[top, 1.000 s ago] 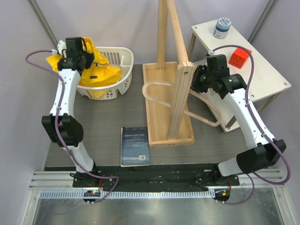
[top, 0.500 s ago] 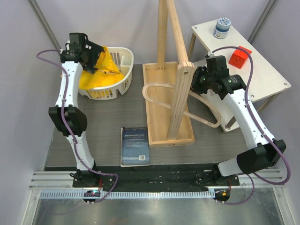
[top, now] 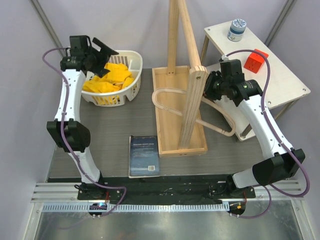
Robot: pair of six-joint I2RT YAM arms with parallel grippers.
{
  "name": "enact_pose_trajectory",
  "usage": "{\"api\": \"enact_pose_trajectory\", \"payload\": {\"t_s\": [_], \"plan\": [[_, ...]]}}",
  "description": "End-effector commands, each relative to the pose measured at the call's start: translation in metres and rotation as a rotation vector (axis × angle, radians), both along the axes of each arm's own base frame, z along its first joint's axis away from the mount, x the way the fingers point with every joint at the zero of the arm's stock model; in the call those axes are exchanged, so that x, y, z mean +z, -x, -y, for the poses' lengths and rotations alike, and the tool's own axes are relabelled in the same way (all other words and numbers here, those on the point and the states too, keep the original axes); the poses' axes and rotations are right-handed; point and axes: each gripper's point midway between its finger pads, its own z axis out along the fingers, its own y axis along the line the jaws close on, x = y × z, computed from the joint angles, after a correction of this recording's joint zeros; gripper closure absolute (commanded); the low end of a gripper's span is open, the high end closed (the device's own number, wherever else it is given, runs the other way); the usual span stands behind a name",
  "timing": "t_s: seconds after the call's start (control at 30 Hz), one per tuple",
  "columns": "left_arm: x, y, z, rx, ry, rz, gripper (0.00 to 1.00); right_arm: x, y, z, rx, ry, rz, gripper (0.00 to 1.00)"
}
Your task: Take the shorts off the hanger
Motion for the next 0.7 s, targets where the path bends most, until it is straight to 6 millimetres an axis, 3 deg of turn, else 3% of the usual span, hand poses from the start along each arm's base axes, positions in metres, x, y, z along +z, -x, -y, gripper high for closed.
{"api": "enact_pose_trajectory", "payload": {"t_s": [0.0,0.1,0.23,0.33,0.5,0.67], "plan": [[0.033,0.047,0.068,-0.311,0.082,0.105,0.04,0.017,-0.002,0.000,0.008,-0.013,0.064,0.99],[0.052,0.090,0.131,-0.542,0.084,0.216,0.06,0.013,-0.005,0.003,0.002,0.008,0.061,0.99],[0.089,0.134,0.159,-0.669,0.038,0.368,0.08,0.011,-0.008,0.007,0.007,0.052,0.064,0.99],[0.110,0.150,0.170,-0.741,0.071,0.447,0.09,0.006,-0.009,0.012,0.018,0.100,0.059,0.99],[0.102,0.181,0.212,-0.944,0.140,0.433,0.14,0.005,-0.010,0.010,0.069,0.138,0.082,0.99],[0.080,0.200,0.235,-1.019,0.102,0.375,0.18,0.013,-0.009,-0.006,0.128,0.111,0.111,0.99]]}}
